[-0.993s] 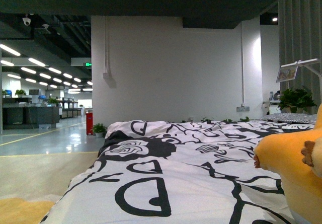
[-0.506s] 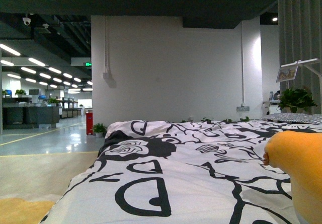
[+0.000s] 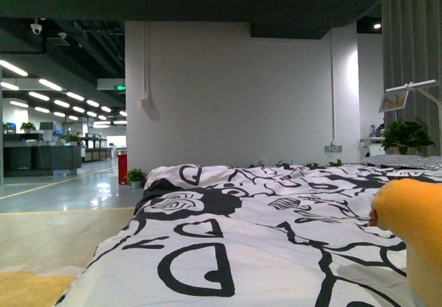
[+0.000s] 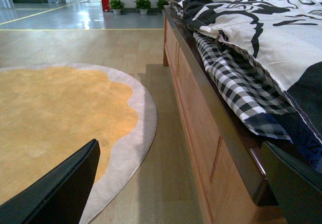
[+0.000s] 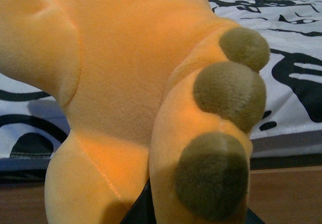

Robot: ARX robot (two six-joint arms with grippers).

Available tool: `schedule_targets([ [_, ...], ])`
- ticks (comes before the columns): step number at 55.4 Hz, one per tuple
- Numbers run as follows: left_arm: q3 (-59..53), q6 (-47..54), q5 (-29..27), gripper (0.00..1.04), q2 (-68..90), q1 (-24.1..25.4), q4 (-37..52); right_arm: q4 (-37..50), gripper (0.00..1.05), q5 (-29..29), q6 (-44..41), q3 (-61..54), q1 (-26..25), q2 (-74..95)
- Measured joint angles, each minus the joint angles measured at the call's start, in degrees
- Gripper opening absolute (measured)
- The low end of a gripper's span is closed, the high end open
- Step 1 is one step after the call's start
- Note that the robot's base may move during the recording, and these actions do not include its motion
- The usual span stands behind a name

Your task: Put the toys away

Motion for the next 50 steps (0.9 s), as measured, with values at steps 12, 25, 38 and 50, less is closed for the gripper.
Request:
schedule_targets([
  [12,0.0,0.0,0.04,0.98,0.0,0.0,0.0,-0.79,0.07,0.02,-0.13,-0.22,-0.04,-2.21],
  [25,0.0,0.0,0.07,0.98,0.0,0.0,0.0,-0.79,0.07,0.02,-0.17,-0.22,-0.04,-2.23],
  [38,0.0,0.0,0.07,0.98,0.0,0.0,0.0,-0.79,0.07,0.02,-0.17,-0.22,-0.04,-2.23],
  [50,0.0,0.0,0.07,0.98,0.0,0.0,0.0,-0.79,0.07,0.02,-0.17,-0.22,-0.04,-2.23],
])
